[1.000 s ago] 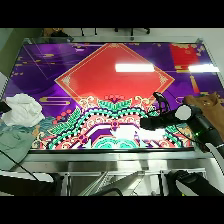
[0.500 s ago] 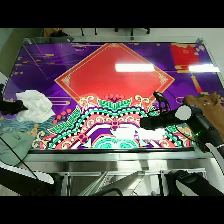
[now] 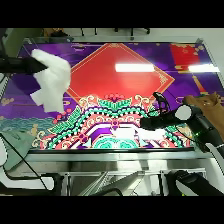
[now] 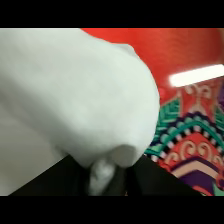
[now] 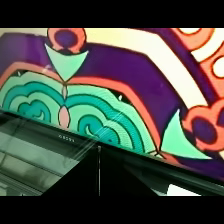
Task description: Fold the shirts.
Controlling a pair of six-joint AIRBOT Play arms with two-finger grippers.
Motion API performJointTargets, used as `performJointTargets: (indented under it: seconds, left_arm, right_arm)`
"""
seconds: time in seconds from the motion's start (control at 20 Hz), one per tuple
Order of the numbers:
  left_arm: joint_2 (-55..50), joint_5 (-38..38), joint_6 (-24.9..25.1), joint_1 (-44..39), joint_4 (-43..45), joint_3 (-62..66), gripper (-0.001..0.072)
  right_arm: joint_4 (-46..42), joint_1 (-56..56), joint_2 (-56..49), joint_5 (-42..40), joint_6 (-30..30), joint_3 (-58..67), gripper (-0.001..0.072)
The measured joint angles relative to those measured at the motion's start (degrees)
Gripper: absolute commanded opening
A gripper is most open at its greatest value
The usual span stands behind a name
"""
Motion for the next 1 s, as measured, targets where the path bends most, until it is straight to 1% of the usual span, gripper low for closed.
performJointTargets:
  seconds: [0.15, 0.2, 0.25, 0.3, 0.35, 0.4, 0.45, 0.5, 0.6, 0.65, 0.7, 0.8, 0.9, 0.95, 1.0]
  left_arm:
    - [4.22, 0.42, -1.31, -11.87, -1.64, -8.20, 0.0023]
    - [5.03, 1.79, -1.62, -15.63, -2.03, -11.10, 0.0069]
    - [5.57, 3.78, -1.75, -19.56, -2.34, -14.19, 0.0477]
    - [5.92, 5.81, -1.97, -22.91, -2.47, -16.83, 0.0692]
    - [6.23, 8.26, -2.51, -26.01, -2.69, -19.30, 0.0692]
    - [6.43, 10.19, -2.84, -28.28, -2.86, -21.16, 0.0692]
    - [6.56, 11.54, -3.85, -30.03, -2.86, -22.60, 0.0692]
    - [6.67, 12.04, -4.74, -30.84, -2.86, -23.45, 0.0692]
    - [6.99, 10.62, -7.41, -30.64, -2.93, -24.72, 0.0692]
    - [7.30, 8.87, -8.79, -29.94, -2.93, -25.77, 0.0692]
    - [7.96, 7.15, -10.21, -29.05, -2.93, -27.63, 0.0692]
    - [10.16, 4.35, -11.85, -27.30, -2.91, -33.24, 0.0692]
    - [13.68, 4.00, -12.52, -25.31, -1.90, -41.51, 0.0692]
    - [15.67, 5.11, -12.90, -24.09, -0.83, -46.01, 0.0692]
    - [17.40, 6.84, -12.87, -22.86, -0.52, -49.75, 0.0692]
  right_arm:
    - [-0.02, -0.02, 0.09, 0.87, -1.88, 0.00, 0.0021]
    - [-0.02, -0.02, 0.11, 0.96, -2.47, 0.02, 0.0022]
    - [-0.02, -0.04, 0.11, 0.98, -2.95, 0.07, 0.0027]
    - [-0.20, -0.04, 0.11, 0.96, -3.32, 0.20, 0.0030]
    - [-0.55, -0.07, 0.11, 0.94, -3.65, 0.55, 0.0088]
    - [-1.14, -0.11, 0.11, 0.90, -3.82, 1.25, 0.0282]
    - [-2.01, -0.42, 0.11, 0.90, -4.00, 2.36, 0.0310]
    - [-2.84, -1.11, 0.11, 0.98, -4.15, 3.74, 0.0310]
    - [-3.96, -4.09, 0.07, 1.27, -4.35, 7.04, 0.0312]
    - [-4.33, -6.29, -0.11, 1.42, -4.48, 8.63, 0.0334]
    - [-4.52, -8.55, -0.50, 1.70, -4.96, 9.88, 0.0390]
    - [-3.72, -13.57, -2.23, 2.23, -7.19, 11.69, 0.0390]
    - [-1.33, -17.75, -4.92, 2.58, -9.99, 12.55, 0.0397]
    - [0.72, -19.50, -6.69, 2.89, -11.65, 12.83, 0.0420]
    - [2.89, -20.74, -8.61, 3.23, -13.40, 13.03, 0.0541]
